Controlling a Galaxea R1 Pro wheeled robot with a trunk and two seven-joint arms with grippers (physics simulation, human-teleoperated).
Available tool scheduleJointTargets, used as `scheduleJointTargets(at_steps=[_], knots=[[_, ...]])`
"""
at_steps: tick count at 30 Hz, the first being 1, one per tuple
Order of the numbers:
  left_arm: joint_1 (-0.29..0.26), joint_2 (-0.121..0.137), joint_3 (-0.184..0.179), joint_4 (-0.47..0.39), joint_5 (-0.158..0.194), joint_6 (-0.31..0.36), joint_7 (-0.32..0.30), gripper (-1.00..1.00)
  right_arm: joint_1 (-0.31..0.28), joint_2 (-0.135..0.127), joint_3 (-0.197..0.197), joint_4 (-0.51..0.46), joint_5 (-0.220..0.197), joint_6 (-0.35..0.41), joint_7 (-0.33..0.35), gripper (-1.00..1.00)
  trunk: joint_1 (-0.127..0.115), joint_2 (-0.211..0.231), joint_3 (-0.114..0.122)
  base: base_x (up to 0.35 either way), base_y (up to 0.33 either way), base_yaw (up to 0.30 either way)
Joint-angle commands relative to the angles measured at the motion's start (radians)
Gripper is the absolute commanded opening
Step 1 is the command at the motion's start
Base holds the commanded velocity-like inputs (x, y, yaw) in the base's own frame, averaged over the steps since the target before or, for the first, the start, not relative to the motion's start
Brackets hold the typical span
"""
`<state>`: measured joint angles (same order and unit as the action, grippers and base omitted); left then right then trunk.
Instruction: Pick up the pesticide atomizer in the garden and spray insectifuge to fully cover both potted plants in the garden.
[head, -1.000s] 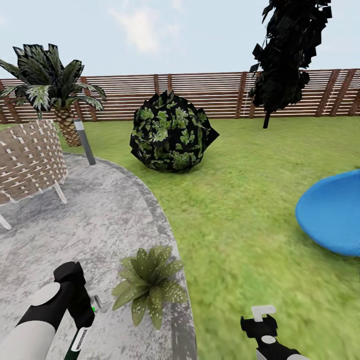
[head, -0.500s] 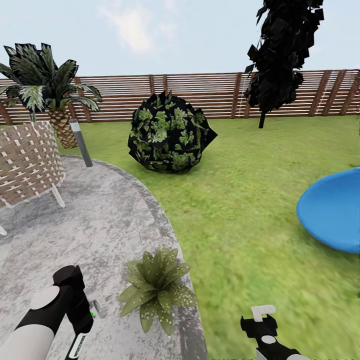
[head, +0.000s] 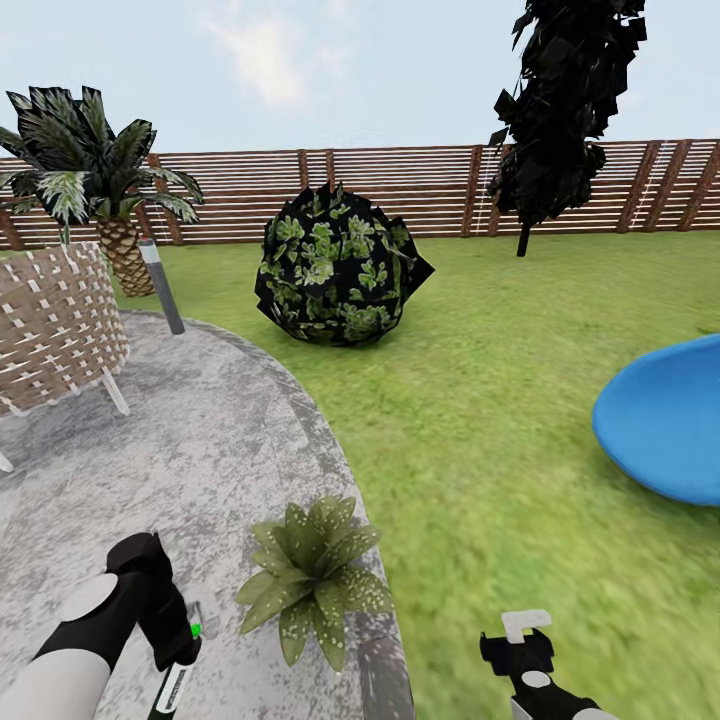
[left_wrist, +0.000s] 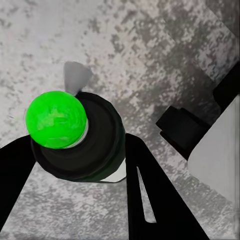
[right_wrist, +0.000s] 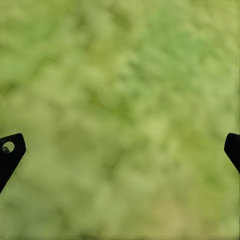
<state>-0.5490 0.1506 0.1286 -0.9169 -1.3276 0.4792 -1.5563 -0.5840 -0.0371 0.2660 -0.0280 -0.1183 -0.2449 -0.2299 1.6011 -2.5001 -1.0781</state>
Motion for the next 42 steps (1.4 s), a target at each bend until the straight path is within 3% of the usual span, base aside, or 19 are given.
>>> scheduleJointTargets(at_steps=[1,9,22,31,34,38,42], knots=[[0.000,-0.002,0.003,0.047,-0.003,0.013,0.004,-1.00,0.000,-0.001,0.009,0.000,-0.011,-0.002,-0.002,1.00,0.000,0.000,-0.001,-0.145,0.136,0.000],[0.000,-0.006,0.006,0.052,-0.004,0.037,0.007,-1.00,0.000,-0.001,0.008,0.000,-0.011,-0.002,-0.002,1.00,0.000,0.000,-0.001,-0.135,0.240,-0.163],[-0.001,-0.007,0.005,0.043,-0.003,0.037,0.000,-1.00,0.000,0.003,0.007,-0.001,-0.014,-0.002,-0.002,1.00,0.000,0.000,-0.001,0.153,0.207,-0.211],[-0.087,-0.020,-0.010,0.035,-0.015,0.039,-0.015,-1.00,0.000,0.000,0.006,-0.001,-0.012,-0.002,-0.001,1.00,0.000,0.000,-0.001,0.000,0.000,-0.112],[-0.096,-0.016,-0.015,0.035,-0.018,0.031,-0.015,-1.00,0.000,-0.001,0.006,-0.001,-0.012,-0.002,-0.002,1.00,0.000,0.000,-0.001,0.000,0.000,-0.212],[-0.084,-0.004,-0.055,0.035,-0.042,0.023,-0.015,-1.00,0.000,-0.005,0.008,0.001,-0.009,-0.003,-0.001,1.00,0.000,0.000,-0.001,0.000,0.000,-0.031],[-0.079,0.009,-0.059,0.046,-0.045,0.017,-0.013,-1.00,0.000,-0.009,0.009,0.002,-0.008,-0.004,0.000,1.00,0.000,0.000,-0.001,0.000,0.000,-0.001]])
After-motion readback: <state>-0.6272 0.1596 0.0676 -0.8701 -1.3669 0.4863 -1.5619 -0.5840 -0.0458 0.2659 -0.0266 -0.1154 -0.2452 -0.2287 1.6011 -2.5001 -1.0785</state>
